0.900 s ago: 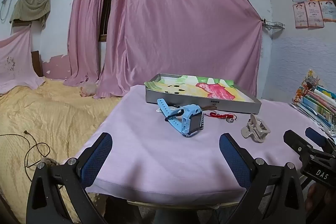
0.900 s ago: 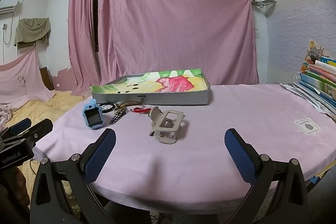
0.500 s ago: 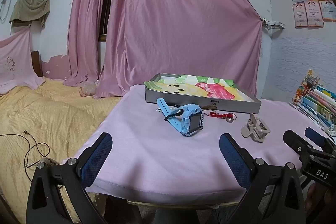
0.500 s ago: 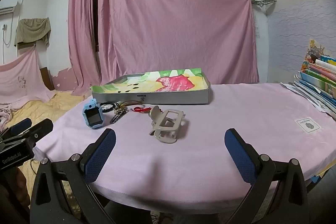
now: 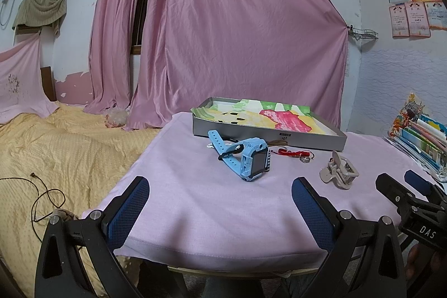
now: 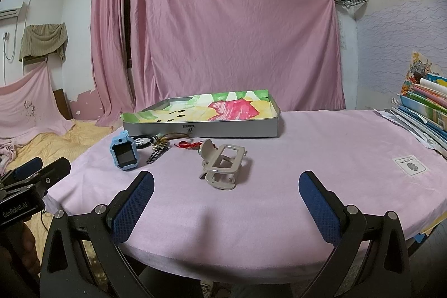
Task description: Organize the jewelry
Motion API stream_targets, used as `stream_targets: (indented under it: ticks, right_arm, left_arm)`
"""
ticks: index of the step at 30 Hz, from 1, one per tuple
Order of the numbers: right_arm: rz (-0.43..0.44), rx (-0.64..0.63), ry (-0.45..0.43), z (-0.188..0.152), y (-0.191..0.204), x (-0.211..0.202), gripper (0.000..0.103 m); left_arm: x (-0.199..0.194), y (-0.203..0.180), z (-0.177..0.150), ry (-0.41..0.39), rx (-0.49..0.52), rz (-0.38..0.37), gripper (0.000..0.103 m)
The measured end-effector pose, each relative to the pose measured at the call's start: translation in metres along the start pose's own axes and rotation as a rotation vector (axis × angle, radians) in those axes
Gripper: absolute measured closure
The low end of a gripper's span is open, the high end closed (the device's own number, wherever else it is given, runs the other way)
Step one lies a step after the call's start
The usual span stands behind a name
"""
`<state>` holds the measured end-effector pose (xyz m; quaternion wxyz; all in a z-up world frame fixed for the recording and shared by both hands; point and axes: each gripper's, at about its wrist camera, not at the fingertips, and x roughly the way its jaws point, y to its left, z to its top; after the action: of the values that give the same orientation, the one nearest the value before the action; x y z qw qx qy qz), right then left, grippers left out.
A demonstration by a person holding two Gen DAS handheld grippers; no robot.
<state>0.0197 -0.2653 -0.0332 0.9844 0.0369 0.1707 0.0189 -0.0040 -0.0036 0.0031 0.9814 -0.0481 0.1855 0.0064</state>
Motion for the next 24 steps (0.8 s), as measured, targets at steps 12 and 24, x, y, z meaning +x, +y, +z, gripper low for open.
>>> stream_targets:
  ticks: [12, 24]
  right_arm:
    - [0.0, 0.0, -0.001, 0.0001, 0.0008, -0.0006, 0.001]
    - [0.001, 0.001, 0.0, 0.0004, -0.0002, -0.0012, 0.001]
  left_arm:
    - [0.0021, 0.0027, -0.0009, 0.0, -0.002, -0.001, 0.001]
    - [0.0022, 0.0029, -0.001, 0.001, -0.003, -0.002, 0.001]
